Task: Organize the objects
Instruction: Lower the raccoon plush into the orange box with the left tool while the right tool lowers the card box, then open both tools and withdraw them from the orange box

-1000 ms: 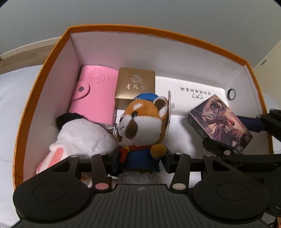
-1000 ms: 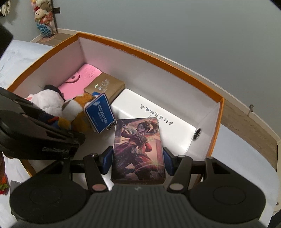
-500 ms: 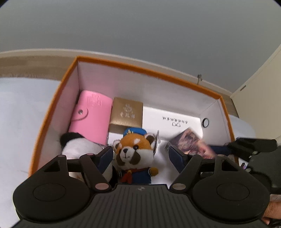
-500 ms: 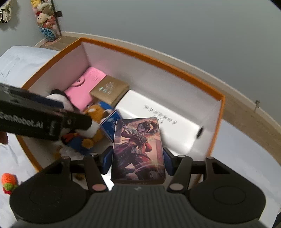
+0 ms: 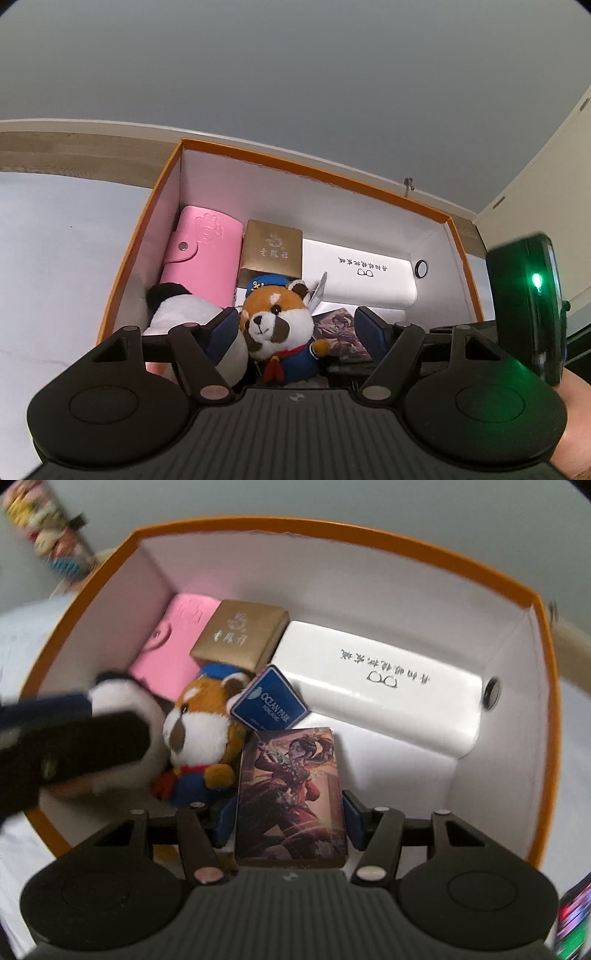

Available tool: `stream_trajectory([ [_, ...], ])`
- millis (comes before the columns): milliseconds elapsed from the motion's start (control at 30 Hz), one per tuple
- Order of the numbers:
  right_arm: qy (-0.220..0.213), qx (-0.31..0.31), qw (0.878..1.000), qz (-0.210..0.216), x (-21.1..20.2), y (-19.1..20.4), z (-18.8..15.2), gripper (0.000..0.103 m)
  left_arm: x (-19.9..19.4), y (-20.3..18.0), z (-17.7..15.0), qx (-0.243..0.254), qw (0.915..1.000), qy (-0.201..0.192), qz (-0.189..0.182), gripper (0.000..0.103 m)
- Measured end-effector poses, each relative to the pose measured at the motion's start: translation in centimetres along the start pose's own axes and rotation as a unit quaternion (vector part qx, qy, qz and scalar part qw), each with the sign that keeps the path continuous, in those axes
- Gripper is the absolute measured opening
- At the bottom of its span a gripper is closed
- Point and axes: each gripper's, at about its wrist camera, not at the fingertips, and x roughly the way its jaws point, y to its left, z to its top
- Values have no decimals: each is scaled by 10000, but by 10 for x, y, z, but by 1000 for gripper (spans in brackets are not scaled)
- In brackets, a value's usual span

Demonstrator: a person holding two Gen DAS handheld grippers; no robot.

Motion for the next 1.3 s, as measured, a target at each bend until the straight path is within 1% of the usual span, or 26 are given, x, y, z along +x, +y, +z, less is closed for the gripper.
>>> stream_trajectory([
  [133,115,505,9987,-13,4,-1,4,62,1,2,-2,-37,10000,-20,-4,83],
  [200,165,601,9980,-33,5,-1,5,63,-1,4,-3,-91,9999,-73,7,83],
  [267,284,646,9975,52,7,-3,6,64,-4,5,-4,-110,9999,-92,-28,83],
  [333,433,794,9952,365,7,-12,7,70,-10,7,-6,-103,9998,-146,-32,83],
  [400,499,1059,9907,697,6,-24,5,71,-14,9,-6,-134,9997,-190,-38,83],
  [467,522,1182,9879,861,3,-33,4,71,-18,10,-7,-177,9995,-244,-51,83],
  [533,430,1085,9893,880,-4,-36,3,71,-21,13,-7,-204,9994,-288,-55,83],
  [633,275,808,9932,789,-19,-36,2,71,-29,15,-10,-234,9989,-400,-67,83],
  [767,174,644,9939,875,-33,-37,4,71,-37,16,-16,-243,9986,-473,-64,83],
  [900,-37,403,9955,858,-52,-37,3,71,-50,14,-22,-193,9980,-602,-74,83],
  [1033,-356,188,9944,977,-78,-39,-11,71,-70,13,-31,-213,9965,-797,-131,83],
  [1133,-602,2,9915,1153,-102,-42,-25,71,-84,11,-41,-150,9953,-944,-149,83],
  [1300,-1069,-309,9849,1326,-140,-50,-53,71,-103,10,-69,-75,9931,-1166,-121,83],
])
